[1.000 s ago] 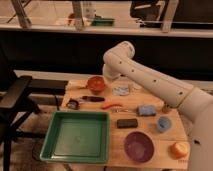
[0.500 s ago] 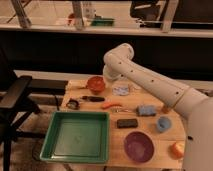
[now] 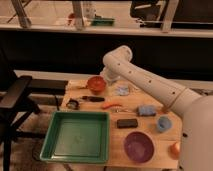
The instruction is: Place pepper in tray
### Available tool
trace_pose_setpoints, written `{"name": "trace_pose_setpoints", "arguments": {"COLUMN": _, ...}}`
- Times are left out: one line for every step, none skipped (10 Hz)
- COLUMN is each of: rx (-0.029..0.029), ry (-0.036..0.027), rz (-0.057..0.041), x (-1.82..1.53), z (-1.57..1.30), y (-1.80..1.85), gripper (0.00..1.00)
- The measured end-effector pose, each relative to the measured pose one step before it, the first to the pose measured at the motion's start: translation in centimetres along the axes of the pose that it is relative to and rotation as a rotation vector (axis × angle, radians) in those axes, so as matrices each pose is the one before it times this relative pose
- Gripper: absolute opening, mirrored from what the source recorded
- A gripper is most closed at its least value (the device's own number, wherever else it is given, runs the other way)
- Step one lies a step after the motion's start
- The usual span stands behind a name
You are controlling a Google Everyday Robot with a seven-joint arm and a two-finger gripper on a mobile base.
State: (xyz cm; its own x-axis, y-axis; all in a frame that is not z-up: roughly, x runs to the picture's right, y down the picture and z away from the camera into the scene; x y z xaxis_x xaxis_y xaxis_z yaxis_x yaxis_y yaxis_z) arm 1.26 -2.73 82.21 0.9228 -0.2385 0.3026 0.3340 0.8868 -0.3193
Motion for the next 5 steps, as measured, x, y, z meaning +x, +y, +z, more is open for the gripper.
{"name": "trace_pose_setpoints", "arguments": {"rx": -0.01494, "ry": -0.00337, "rz": 0.01447, "x": 0.138, "z": 0.716, "y": 0.313, "gripper": 0.80}}
{"name": "trace_pose_setpoints", "arguments": {"rx": -0.00634, "ry": -0.00087, "rz": 0.00845, "x": 0.013, "z": 0.487, "y": 0.158, "gripper": 0.80}}
{"name": "trace_pose_setpoints", "arguments": {"rx": -0.00076, "ry": 0.00080, "rz": 0.00507, "x": 0.007, "z": 0.395, "y": 0.103, "gripper": 0.80}}
{"name": "trace_pose_setpoints", "arguments": {"rx": -0.00498, "ry": 0.00715, "rz": 0.00916, "x": 0.270, "z": 0.779, "y": 0.234, "gripper": 0.80}}
{"name": "trace_pose_setpoints", "arguments": {"rx": -0.00547, "ry": 0.00229, "rz": 0.00707, "x": 0.216, "z": 0.427, "y": 0.132, "gripper": 0.80}}
